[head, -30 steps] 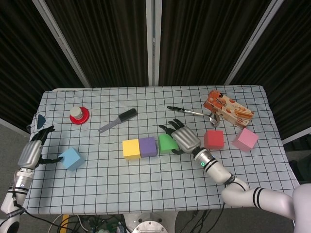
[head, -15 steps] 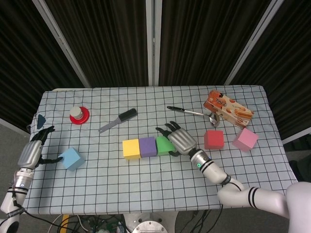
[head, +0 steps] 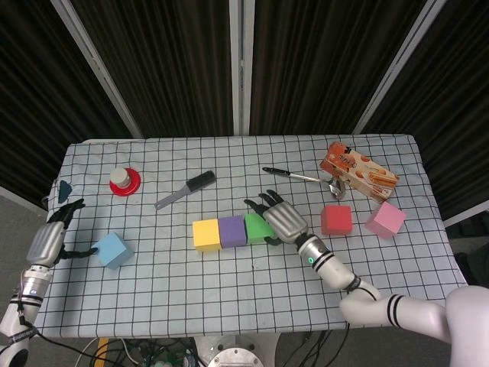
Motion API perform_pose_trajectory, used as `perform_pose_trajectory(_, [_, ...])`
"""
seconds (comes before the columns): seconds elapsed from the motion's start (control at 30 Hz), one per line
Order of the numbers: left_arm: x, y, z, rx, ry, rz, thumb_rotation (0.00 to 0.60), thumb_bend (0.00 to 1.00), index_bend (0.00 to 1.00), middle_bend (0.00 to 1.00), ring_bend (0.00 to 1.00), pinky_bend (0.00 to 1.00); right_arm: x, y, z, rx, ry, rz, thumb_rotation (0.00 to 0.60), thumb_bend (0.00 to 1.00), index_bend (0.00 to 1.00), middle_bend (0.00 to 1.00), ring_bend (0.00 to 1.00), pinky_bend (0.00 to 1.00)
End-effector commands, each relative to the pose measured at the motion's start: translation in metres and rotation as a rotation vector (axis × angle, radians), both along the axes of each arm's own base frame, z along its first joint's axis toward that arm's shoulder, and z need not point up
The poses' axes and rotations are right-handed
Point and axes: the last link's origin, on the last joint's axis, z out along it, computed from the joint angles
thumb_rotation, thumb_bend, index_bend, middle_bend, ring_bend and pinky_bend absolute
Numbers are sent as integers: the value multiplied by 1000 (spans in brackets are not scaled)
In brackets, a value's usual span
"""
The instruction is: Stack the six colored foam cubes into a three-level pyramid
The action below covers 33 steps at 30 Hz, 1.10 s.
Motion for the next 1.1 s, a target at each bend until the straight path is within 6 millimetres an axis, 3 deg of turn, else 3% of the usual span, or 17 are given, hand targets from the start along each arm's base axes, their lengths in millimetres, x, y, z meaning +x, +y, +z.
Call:
perform_pose_trajectory(0.03, [0,0,0,0,0,1,600,19,61,120,58,119,1,-1,-1,2,-1,-1,600,298,0,497,67,0])
perform_pose_trajectory(0.17, [8,4,-1,-2,-8,-6,600,18,61,120,58,119,2,-1,-4,10,3,-3,600,298,0,497,67,0])
perform_pose_trajectory(1.1, [8,2,-1,-16,-6,1,600,19,61,120,58,119,4,-1,-2,13,-1,-6,600,299,0,498,67,0])
